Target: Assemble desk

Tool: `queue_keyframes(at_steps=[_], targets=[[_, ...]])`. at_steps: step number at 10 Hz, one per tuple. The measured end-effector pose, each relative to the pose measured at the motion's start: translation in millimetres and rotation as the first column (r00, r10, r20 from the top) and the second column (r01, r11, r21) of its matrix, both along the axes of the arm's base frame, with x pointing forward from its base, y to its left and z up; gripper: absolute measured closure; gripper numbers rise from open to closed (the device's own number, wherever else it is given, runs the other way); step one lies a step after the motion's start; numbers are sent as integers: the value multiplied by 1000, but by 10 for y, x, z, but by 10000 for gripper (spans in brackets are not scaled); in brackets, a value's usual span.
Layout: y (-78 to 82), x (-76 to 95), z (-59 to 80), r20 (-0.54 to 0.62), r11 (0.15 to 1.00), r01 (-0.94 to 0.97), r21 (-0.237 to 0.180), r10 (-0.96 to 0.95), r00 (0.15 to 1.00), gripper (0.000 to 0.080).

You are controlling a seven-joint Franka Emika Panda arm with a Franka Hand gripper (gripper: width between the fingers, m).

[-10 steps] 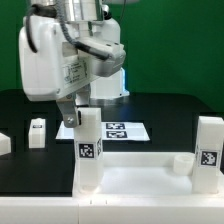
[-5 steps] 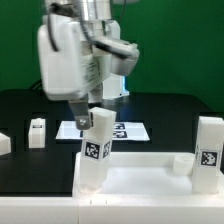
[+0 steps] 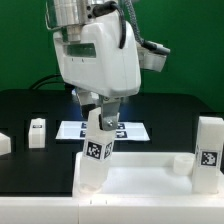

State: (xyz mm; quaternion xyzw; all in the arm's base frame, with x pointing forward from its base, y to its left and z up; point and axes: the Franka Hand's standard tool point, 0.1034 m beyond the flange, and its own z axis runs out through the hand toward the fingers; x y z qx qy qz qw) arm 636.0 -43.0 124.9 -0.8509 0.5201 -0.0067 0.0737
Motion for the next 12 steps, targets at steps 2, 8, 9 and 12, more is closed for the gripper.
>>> queue_keyframes(at_steps=[2, 8, 9, 12], targets=[[-9, -27, -41, -2, 940, -341, -23, 341, 940, 150], [-37, -54, -79, -17, 965, -261, -17, 261, 965, 509], [-39, -51, -72, -26, 982, -191, -11, 190, 981, 509], [-35, -35, -83, -84, 943, 332, 22, -329, 940, 510]])
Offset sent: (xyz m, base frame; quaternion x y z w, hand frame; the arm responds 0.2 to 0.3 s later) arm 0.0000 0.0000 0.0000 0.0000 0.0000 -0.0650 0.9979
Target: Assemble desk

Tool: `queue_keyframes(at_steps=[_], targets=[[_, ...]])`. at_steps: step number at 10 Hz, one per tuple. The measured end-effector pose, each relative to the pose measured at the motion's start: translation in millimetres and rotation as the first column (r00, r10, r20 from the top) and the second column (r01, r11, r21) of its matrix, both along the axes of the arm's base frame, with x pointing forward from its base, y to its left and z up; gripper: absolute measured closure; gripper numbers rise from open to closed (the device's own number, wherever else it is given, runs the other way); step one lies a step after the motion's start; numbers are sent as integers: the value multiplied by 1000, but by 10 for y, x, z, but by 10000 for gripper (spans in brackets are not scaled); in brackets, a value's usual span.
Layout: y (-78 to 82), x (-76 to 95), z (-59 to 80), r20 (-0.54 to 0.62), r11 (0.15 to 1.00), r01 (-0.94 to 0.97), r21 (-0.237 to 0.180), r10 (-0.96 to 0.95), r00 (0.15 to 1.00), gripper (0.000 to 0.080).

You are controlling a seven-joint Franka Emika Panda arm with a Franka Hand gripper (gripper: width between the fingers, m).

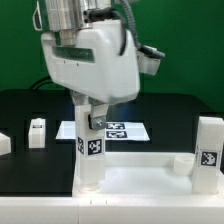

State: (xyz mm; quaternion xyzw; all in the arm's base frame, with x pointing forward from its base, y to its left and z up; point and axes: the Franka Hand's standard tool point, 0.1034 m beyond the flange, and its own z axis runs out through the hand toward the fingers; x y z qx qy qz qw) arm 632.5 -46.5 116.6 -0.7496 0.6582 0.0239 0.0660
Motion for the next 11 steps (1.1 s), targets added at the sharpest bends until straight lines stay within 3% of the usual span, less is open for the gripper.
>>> queue_keyframes(at_steps=[2, 6, 7, 8, 9, 11], targets=[[57, 56, -15, -15, 955, 297, 27, -296, 955, 511], [73, 65, -19, -26, 945, 325, 30, -324, 946, 511], [75, 62, -23, -16, 967, 254, 22, -253, 967, 435], [105, 61, -28, 13, 999, 49, 12, -49, 999, 254], [144, 54, -24, 21, 999, -51, 7, 51, 998, 183], [160, 49, -25, 34, 985, -171, -7, 171, 985, 156]])
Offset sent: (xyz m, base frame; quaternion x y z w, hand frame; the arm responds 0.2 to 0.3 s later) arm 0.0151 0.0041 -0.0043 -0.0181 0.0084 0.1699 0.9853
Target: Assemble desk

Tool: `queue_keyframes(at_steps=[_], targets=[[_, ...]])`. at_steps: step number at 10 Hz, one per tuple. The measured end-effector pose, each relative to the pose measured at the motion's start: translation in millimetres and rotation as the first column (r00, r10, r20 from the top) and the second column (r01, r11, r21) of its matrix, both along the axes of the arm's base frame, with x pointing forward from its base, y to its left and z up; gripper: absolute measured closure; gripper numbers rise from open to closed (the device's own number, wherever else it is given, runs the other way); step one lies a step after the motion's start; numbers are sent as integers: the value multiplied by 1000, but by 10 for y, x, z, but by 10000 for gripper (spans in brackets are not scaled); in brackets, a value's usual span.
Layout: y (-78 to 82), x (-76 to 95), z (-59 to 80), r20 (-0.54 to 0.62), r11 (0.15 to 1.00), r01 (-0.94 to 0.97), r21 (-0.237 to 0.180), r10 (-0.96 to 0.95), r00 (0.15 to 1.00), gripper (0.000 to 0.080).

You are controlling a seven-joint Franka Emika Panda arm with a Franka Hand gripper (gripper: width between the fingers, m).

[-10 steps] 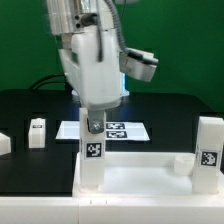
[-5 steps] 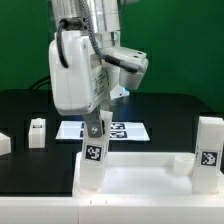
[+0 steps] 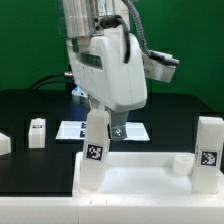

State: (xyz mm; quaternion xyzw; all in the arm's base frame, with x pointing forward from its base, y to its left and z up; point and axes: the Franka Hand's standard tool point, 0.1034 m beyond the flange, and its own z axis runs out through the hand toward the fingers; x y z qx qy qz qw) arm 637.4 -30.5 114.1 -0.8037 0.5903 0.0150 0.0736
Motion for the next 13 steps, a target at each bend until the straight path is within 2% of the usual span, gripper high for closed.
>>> queue_keyframes(at_steps=[1, 2, 3, 4, 5, 6, 8, 9, 10, 11, 13], targets=[[-11, -1, -2, 10, 997, -76, -6, 77, 997, 151], [-17, -7, -7, 19, 976, -214, -31, 215, 977, 151], [-19, -17, -15, 18, 916, -394, -70, 396, 918, 150], [-52, -22, -11, 7, 791, -602, -108, 606, 796, 150], [-82, -28, -14, 4, 648, -751, -126, 758, 652, 150], [-93, -32, -18, 4, 600, -789, -129, 796, 605, 150], [-94, -33, -20, 4, 619, -775, -127, 782, 624, 181], [-96, -33, -21, 4, 619, -775, -127, 782, 624, 360], [-99, -34, -23, 4, 652, -748, -124, 755, 656, 360], [-139, -40, -24, -1, 712, -692, -122, 697, 717, 505], [-180, -22, -33, 12, 857, -499, -131, 504, 863, 507]])
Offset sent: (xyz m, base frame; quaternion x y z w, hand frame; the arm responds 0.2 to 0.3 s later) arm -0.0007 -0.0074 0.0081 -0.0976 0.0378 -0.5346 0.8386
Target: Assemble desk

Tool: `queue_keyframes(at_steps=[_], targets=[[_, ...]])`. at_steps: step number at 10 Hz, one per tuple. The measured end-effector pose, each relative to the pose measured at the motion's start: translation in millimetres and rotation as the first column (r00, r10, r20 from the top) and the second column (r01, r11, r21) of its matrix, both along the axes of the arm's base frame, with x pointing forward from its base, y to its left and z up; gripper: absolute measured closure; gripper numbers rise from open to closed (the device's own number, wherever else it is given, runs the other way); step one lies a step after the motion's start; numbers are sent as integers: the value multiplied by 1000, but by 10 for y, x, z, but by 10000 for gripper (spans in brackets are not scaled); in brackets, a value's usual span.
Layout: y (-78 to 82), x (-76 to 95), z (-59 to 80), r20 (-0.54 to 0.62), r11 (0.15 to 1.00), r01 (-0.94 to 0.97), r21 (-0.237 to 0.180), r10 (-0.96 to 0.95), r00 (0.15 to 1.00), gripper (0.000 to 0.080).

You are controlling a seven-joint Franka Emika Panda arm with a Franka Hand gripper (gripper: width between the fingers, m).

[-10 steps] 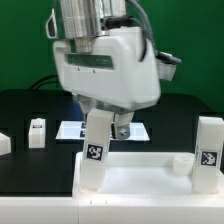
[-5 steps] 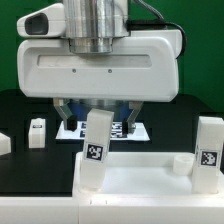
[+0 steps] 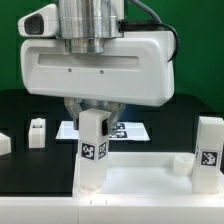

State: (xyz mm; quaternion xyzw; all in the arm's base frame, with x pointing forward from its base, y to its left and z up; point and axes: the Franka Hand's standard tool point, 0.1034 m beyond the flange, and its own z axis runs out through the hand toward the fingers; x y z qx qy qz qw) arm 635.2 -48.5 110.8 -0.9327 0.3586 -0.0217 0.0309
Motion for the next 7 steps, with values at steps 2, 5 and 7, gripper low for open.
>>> queue_keyframes(at_steps=[2, 5, 7], targets=[[8, -1, -5, -11, 958, 286, 15, -285, 958, 509], [39, 15, -10, -56, 679, 731, 63, -729, 682, 509], [43, 10, -16, -75, 591, 803, 73, -800, 595, 509]])
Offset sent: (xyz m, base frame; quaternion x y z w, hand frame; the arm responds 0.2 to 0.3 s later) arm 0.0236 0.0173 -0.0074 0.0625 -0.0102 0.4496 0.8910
